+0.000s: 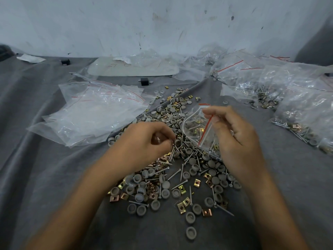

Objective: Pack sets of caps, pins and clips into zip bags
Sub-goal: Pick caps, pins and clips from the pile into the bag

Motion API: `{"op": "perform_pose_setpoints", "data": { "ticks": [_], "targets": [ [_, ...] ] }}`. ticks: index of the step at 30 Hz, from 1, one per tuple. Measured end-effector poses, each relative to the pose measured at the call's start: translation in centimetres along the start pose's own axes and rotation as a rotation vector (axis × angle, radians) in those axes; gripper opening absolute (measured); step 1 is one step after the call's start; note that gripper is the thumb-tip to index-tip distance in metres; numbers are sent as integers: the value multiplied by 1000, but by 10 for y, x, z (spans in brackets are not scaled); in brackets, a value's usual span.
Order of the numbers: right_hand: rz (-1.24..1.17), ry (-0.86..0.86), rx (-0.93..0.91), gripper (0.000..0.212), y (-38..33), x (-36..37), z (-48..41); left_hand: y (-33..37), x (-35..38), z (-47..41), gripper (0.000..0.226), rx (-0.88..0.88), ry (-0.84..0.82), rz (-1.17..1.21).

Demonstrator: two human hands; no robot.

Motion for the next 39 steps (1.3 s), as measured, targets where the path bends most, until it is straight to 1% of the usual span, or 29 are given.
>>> {"op": "perform_pose_setpoints", "data": {
  "ticks": [3,5,9,12,16,20,24,27,29,30,31,34,36,38,39],
  "targets": [
    [6,-10,-10,26,0,1,0,2,-4,-1,14,71,127,134],
    [21,-40,-26,27,-1,3,0,5,0,-1,15,106,165,200],
    [67,-153,-76,24,-5,9,2,8,13,1,16,136,156,217],
    [102,-172,-101,24,-8,10,3,8,16,2,20,140,135,181],
    [94,-177,-102,24,-7,9,4,9,16,1,21,147,140,217],
    [111,-180,-90,24,-7,9,4,9,17,1,15,155,122,201],
    [108,-178,-87,24,-8,9,4,12,17,3,16,188,117,167],
    [77,-114,-46,25,-5,7,3,11,10,3,7,162,212,177],
    [48,-36,-16,25,-3,4,2,10,4,2,4,133,257,102],
    [36,-4,-5,26,-2,2,1,10,3,2,5,116,222,58],
    [29,20,4,26,-1,0,1,9,5,2,5,97,142,24],
    [24,42,18,26,1,-1,0,11,19,8,4,52,-194,-64],
    [26,33,14,26,0,-1,0,11,33,13,10,18,-371,-158],
    [31,34,-2,26,-2,0,0,9,45,18,19,1,-487,-266],
    [33,36,-9,26,-2,0,0,8,49,19,23,-3,-518,-305]
  ]
}}
Point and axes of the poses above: each hand's wrist, its own z-axis away from the middle knuckle, its own x-axis out of the palm, y = z × x, the point moved 4 cm from there along -z, towards the middle knuckle, and after that the axes turned 14 degrees about z, right-handed, at the moved point
